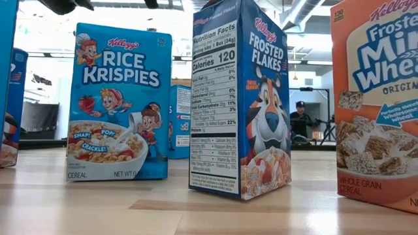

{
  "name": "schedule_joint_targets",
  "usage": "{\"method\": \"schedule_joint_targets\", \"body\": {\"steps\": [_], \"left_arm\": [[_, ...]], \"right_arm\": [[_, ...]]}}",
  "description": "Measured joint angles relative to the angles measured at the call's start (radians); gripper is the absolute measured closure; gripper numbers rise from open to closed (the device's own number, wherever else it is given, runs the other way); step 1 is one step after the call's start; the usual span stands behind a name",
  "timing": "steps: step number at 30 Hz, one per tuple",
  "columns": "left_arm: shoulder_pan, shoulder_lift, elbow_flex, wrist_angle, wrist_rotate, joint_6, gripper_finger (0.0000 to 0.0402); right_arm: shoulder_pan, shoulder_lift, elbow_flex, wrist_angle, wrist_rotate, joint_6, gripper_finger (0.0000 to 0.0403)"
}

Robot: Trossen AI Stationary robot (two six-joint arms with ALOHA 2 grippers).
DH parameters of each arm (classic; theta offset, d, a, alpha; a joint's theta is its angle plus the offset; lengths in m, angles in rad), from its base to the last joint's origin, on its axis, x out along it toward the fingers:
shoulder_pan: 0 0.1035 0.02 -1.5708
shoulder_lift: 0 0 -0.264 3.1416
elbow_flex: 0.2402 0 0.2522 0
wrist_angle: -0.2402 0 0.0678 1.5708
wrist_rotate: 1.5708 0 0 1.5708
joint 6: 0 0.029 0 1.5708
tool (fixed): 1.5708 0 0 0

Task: Stack cereal on shelf
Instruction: Put the top orange cereal box on the shelf

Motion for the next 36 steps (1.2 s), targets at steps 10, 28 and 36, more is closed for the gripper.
{"method": "schedule_joint_targets", "body": {"steps": [10, 28, 36], "left_arm": [[0.000, 0.000, 0.000, 0.011, 0.039, 0.000, 0.0208], [0.000, 0.000, 0.000, 0.048, 0.078, -0.007, 0.0208], [0.000, 0.000, 0.000, 0.041, 0.070, -0.008, 0.0208]], "right_arm": [[-0.001, 0.148, 0.162, -0.098, -0.084, -0.057, 0.0035], [-0.024, 0.214, 0.169, -0.035, -0.187, -0.028, 0.0036], [-0.029, 0.211, 0.170, -0.002, -0.187, -0.049, 0.0093]]}}
